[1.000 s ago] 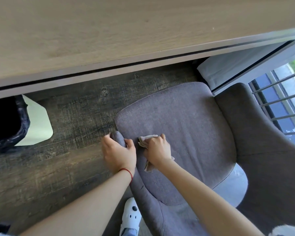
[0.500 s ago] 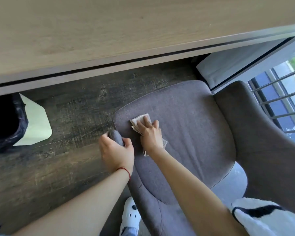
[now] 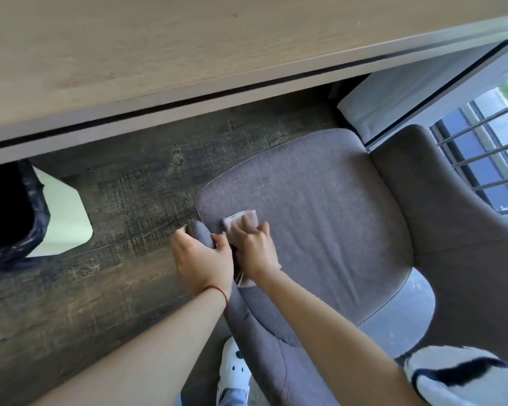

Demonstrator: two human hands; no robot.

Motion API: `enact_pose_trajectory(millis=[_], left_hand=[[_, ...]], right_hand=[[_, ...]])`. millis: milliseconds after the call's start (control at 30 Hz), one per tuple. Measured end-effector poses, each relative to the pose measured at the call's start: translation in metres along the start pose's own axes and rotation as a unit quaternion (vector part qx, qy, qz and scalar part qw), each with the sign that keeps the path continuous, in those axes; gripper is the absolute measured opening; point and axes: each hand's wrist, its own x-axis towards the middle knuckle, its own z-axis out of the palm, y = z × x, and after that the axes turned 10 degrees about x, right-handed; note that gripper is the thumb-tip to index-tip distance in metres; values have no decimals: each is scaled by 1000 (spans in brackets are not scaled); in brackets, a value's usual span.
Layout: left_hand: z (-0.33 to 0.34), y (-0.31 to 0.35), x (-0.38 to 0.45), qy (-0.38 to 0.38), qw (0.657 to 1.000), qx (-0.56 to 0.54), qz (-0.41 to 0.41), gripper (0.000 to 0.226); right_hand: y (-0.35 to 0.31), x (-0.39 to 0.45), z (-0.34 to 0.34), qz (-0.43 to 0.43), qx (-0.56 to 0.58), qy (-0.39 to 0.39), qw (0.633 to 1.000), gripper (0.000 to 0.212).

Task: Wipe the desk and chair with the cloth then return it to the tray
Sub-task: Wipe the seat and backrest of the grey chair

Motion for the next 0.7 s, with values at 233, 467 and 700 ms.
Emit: enact_pose_trajectory(millis=[233,467,700], left_hand=[[2,-2,1,9,1000,-1,4,46],[1,-1,2,-4,1000,4,-6,46],[-3,3,2,8,1000,9,-1,41]], right_hand=[[15,25,-30,105,-37,74,991,49],[-4,5,-26,57,38,22,997,37],[-8,-25,3,66,24,6,997,32]])
